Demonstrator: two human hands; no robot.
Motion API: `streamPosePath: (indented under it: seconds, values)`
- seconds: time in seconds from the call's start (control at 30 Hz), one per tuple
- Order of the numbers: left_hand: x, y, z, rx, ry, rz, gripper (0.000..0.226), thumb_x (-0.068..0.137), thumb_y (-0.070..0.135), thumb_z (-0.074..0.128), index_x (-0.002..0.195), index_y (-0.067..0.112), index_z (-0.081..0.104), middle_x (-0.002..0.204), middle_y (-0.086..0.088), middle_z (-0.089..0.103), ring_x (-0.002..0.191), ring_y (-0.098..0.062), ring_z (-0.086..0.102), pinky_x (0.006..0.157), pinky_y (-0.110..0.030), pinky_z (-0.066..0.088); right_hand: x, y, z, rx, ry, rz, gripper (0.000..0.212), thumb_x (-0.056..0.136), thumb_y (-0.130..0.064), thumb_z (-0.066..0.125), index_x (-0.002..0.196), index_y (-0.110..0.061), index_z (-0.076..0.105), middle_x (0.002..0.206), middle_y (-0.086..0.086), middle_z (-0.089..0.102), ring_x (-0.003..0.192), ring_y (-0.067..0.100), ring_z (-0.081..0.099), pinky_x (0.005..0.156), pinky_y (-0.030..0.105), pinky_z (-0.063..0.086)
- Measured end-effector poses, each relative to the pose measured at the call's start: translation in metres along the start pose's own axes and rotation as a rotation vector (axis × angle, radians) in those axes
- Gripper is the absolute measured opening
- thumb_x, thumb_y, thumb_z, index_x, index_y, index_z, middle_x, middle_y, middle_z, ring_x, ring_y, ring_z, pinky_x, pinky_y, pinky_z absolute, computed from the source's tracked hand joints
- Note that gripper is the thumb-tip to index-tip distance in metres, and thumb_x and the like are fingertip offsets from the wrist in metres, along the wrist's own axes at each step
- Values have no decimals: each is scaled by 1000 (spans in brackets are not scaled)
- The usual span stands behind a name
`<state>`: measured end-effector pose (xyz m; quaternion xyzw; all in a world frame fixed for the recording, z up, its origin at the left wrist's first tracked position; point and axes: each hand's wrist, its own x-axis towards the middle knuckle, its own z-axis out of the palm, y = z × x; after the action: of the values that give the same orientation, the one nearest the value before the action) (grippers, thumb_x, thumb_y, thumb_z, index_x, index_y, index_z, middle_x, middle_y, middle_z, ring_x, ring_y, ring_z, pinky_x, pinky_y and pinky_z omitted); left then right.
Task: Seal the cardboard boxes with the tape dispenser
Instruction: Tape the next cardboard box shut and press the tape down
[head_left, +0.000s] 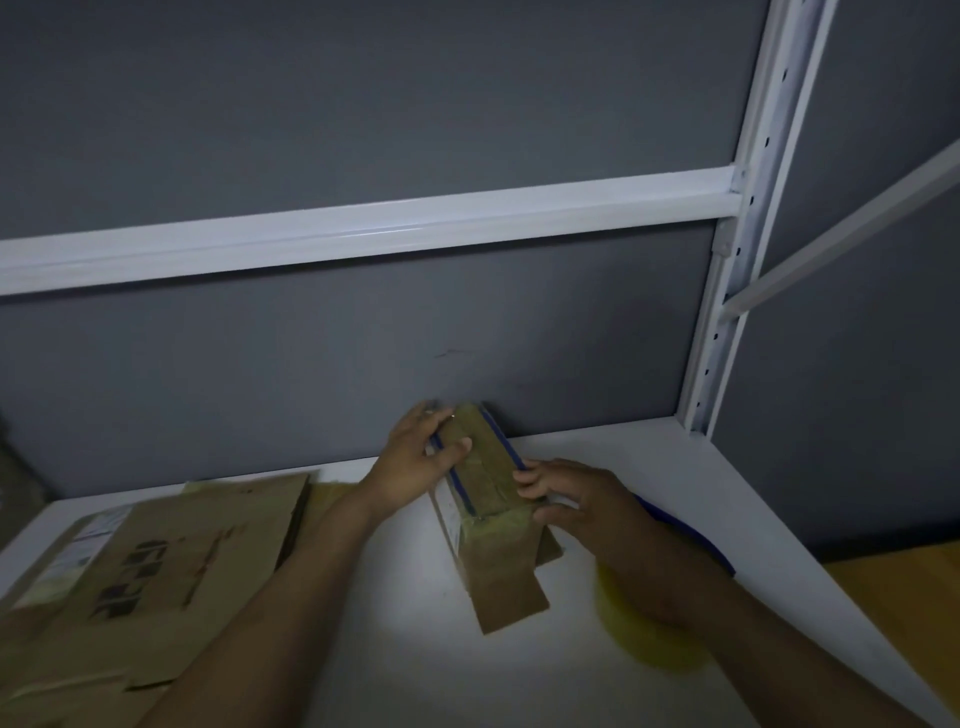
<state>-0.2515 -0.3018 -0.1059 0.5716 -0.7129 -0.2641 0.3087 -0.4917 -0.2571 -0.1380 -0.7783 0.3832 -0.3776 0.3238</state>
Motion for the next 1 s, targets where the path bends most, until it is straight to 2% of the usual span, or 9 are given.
streamPosePath:
  seconds: [0.13, 0.2, 0.27, 0.4, 0.53, 0.63, 0.73, 0.83, 1.0]
  values:
    - [-12, -5, 5, -115, 128, -99, 49, 89, 31, 67, 134, 26, 49, 132, 0, 35, 124, -8, 39, 102, -11, 24, -6, -24, -2, -261, -45, 30, 28, 96, -31, 54, 123, -31, 59, 132, -26, 49, 127, -10, 34, 110, 32, 36]
    - [-20, -5, 8, -114, 206, -133, 52, 87, 33, 70, 134, 22, 51, 128, -1, 34, 115, -7, 42, 100, -11, 27, -7, -40, 4, -644, -70, 62, 67, 80, -71, 36, 134, -33, 48, 141, -24, 41, 138, -2, 22, 110, 34, 33]
    - [-28, -1, 9, -127, 283, -141, 51, 86, 36, 71, 131, 20, 53, 125, 1, 34, 112, -6, 43, 99, -12, 29, -5, -55, 16, -803, -64, 91, 89, 65, -83, 26, 132, -28, 46, 140, -16, 43, 138, 9, 28, 105, 31, 34]
    - [-51, -1, 5, -105, 462, -170, 44, 88, 32, 69, 127, 16, 58, 124, -4, 48, 109, -13, 52, 94, -13, 34, 8, -42, 21, -849, 172, -145, 48, 76, -59, 45, 92, -20, 68, 99, -3, 68, 99, 20, 64, 84, 32, 52]
    - [-72, 1, 0, -121, 415, -135, 46, 85, 29, 73, 127, 24, 55, 95, -4, 62, 83, -8, 60, 66, -5, 38, 31, -21, 3, -820, 150, -214, 22, 66, -26, 76, 85, -15, 74, 90, 2, 70, 76, 23, 67, 67, 27, 53]
    - [-81, 0, 6, -166, 225, -38, 55, 75, 18, 83, 125, 12, 62, 89, 0, 51, 78, 5, 53, 75, -1, 38, 40, -9, -11, -762, 119, -149, 30, 77, -9, 72, 107, -13, 73, 109, 3, 69, 96, 26, 66, 80, 29, 50]
    - [-77, -5, 6, -4, 226, 61, 53, 62, 27, 91, 110, 26, 67, 128, 4, 40, 120, -3, 40, 94, 2, 25, 44, -2, -18, -669, -37, -60, 45, 96, -12, 53, 140, -20, 46, 147, -7, 40, 140, 16, 29, 107, 20, 20]
    - [-70, -3, 7, 49, 125, 83, 51, 64, 26, 90, 105, 34, 61, 147, 9, 25, 138, -7, 26, 101, 0, 16, 43, -5, -25, -667, -174, 37, 50, 101, -21, 43, 148, -28, 28, 156, -13, 19, 146, 9, 6, 115, 24, 7]
    - [-74, 12, 34, 185, 142, 213, 72, 55, 51, 83, 121, 49, 52, 135, 24, 30, 121, -4, 33, 98, 0, 17, -3, -8, -48, -579, -69, 200, 66, 95, -31, 55, 150, -31, 20, 154, -16, 17, 145, 13, 17, 114, 27, 18]
